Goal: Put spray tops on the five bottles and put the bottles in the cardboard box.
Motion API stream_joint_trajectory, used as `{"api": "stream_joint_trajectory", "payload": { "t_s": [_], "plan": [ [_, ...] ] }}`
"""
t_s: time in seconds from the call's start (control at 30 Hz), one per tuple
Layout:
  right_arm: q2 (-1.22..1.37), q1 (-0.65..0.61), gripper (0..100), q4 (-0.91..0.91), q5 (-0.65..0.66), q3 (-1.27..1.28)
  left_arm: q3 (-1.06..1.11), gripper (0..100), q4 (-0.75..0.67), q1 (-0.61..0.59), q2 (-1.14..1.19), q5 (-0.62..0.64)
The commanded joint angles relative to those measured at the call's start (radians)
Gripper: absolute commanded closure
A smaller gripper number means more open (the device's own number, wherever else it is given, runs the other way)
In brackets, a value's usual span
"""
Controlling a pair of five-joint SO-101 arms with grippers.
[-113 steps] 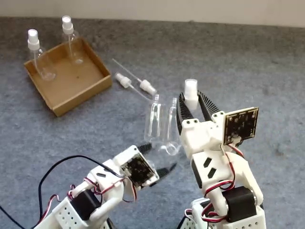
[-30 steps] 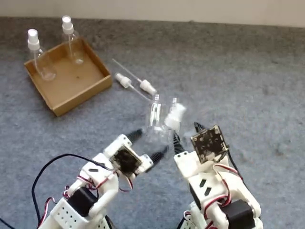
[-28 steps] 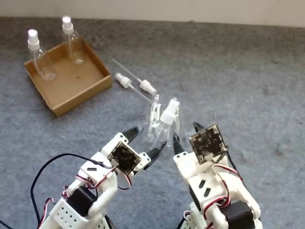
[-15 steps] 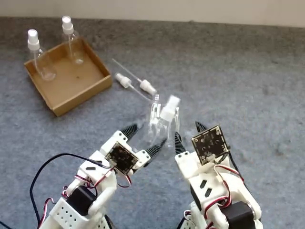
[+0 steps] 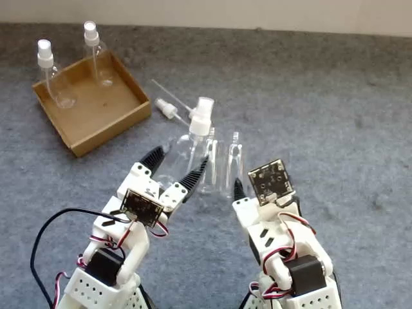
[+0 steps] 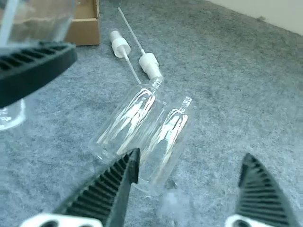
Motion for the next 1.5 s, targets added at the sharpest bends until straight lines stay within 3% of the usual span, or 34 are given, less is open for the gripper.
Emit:
{"api": "stream_joint_trajectory", "payload": {
  "t_s": [0.0,0.37,0.67,0.87,0.97,1.07,1.2,1.33,1.47],
  "plan": [
    [-0.007,0.042,59.9,-0.042,0.011,0.007,0.016,90,-0.029,-0.012,-0.007,0.006],
    [-0.007,0.134,59.9,-0.294,0.002,0.242,-0.004,90,-0.041,-0.016,-0.007,0.003],
    [-0.007,0.16,59.9,-0.311,0.0,0.275,-0.042,90,-0.232,-0.028,-0.007,0.002],
    [-0.007,0.16,59.9,-0.311,0.0,0.277,-0.042,90,-0.526,-0.09,-0.007,0.0],
    [-0.007,0.16,59.9,-0.311,0.0,0.278,-0.038,90,-0.605,-0.09,-0.007,0.0],
    [-0.007,0.16,59.9,-0.311,0.0,0.278,-0.036,90,-0.608,-0.081,-0.005,0.006],
    [-0.007,0.156,59.9,-0.312,-0.006,0.314,0.019,90,-0.592,0.016,-0.001,0.002],
    [-0.007,0.156,60.4,-0.312,-0.152,0.344,0.018,90,-0.497,0.093,-0.007,0.002],
    [-0.007,0.156,70.5,-0.312,-0.183,0.346,0.018,90,-0.494,0.111,-0.007,0.002]
  ]
}}
